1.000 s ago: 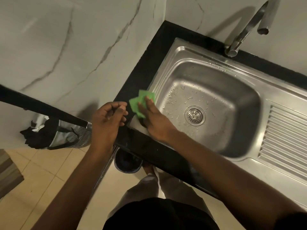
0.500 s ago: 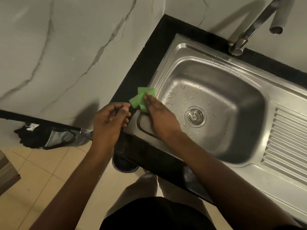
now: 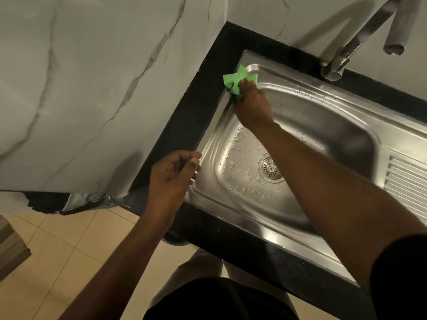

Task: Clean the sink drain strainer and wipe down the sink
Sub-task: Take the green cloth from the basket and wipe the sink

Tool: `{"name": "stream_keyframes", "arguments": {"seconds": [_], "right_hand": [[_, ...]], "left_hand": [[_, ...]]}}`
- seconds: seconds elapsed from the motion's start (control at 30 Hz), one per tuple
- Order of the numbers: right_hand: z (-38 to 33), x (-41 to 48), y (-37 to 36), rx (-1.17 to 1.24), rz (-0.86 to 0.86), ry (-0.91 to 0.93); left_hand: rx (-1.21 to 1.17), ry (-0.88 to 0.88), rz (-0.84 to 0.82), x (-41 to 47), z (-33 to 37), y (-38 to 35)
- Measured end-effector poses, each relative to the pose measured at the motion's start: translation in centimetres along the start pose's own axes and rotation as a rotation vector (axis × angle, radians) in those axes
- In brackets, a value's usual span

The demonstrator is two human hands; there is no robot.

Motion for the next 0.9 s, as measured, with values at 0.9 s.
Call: {"name": "stream_keyframes", "arguments": {"seconds": [0.9], "right_hand": [[1.6, 3.2, 3.8, -0.106, 0.093, -0.028]], "left_hand": [[0.075, 0.033, -0.052, 3.9, 1.6, -1.8]]}}
Point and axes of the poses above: each hand's wrist, its own x-axis towards the middle knuckle, its own y-axis out of the back of the hand, z = x × y, the point moved 2 cm from there along x, towards the middle knuckle, and after that the axes turned 4 degrees about -z, right-handed, at the moved point
